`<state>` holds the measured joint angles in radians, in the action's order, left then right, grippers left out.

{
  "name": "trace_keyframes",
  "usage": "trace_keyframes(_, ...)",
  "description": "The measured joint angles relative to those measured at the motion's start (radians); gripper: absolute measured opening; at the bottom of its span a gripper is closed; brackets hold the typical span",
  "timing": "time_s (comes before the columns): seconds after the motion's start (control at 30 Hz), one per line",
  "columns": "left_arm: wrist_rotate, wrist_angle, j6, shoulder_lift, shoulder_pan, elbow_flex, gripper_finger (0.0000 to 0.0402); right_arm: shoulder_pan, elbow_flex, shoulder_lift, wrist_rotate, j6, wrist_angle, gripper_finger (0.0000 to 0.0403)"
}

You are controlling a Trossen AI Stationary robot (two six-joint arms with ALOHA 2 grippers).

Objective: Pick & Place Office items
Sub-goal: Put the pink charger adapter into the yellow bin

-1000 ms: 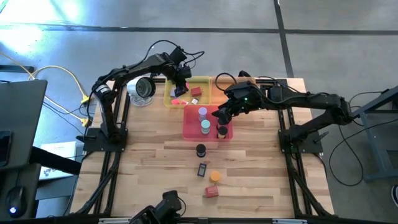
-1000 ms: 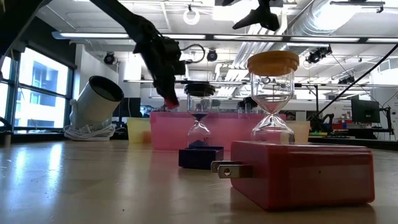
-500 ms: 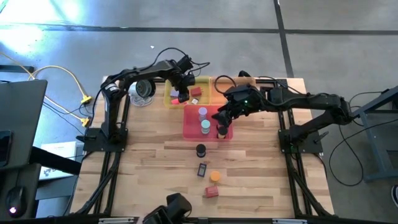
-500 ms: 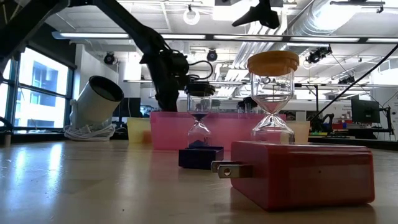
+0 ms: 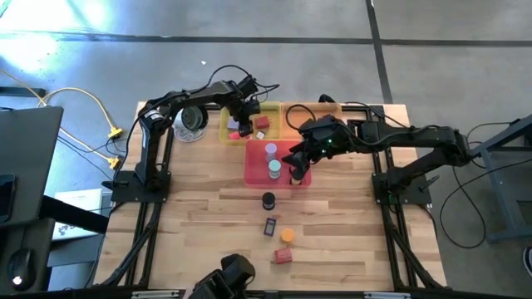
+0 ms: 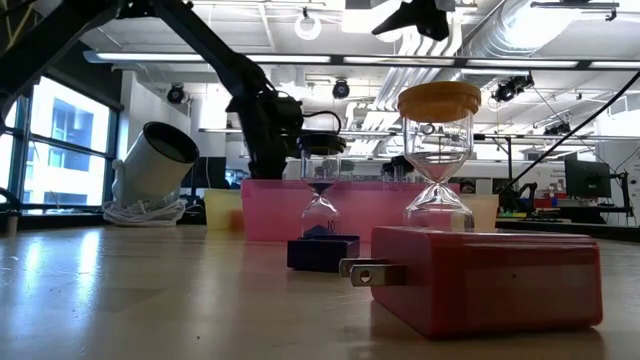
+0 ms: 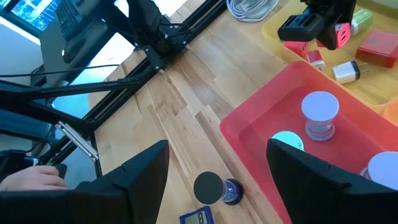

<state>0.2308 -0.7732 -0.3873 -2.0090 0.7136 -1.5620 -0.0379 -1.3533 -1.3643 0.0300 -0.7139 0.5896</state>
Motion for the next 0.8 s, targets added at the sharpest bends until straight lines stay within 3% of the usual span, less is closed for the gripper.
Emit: trace_keyframes(0.8,0.0,0.025,0.034,-0.005,0.008,0.0,0.0156,0.008,0.0,0.0,-0.006,0.005,0.005,0.0258)
